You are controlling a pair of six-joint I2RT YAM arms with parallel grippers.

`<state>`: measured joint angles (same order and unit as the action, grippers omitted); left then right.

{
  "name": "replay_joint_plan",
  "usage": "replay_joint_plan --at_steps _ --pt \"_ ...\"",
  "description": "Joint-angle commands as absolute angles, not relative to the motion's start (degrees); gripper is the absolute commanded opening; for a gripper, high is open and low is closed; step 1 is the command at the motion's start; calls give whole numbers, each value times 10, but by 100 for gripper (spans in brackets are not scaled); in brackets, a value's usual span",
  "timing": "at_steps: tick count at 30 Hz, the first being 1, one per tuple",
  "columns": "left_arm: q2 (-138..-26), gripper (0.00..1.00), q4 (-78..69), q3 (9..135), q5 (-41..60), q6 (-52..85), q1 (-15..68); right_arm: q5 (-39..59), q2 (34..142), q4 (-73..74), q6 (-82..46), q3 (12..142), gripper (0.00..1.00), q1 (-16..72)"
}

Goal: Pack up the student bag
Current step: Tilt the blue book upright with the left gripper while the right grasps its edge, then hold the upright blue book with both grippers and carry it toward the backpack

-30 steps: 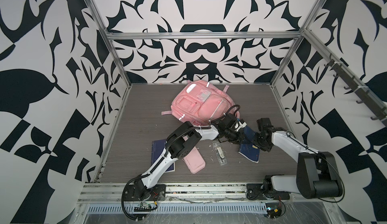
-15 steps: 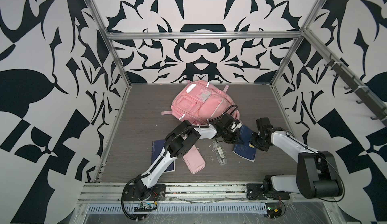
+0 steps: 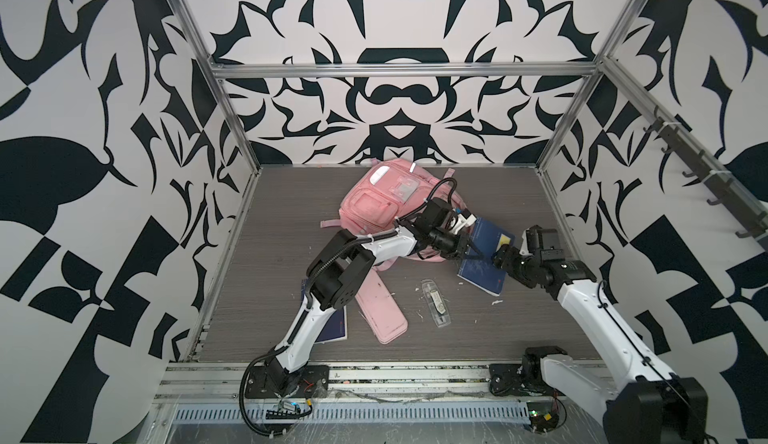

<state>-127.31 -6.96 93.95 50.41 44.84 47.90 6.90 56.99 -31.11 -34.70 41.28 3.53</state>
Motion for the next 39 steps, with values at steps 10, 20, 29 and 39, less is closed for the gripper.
replay_joint_plan --at_steps 10,20,29,39 --pt "-1150 3 -62 865 579 405 414 222 527 -85 -365 407 88 38" --pt "-1125 3 -99 839 606 424 391 340 577 36 -408 399 88 38" --pt "-1129 3 -204 819 629 501 381 385 602 87 -423 385 88 38" --pt "-1128 3 -218 806 618 511 371 473 642 219 -492 346 88 38"
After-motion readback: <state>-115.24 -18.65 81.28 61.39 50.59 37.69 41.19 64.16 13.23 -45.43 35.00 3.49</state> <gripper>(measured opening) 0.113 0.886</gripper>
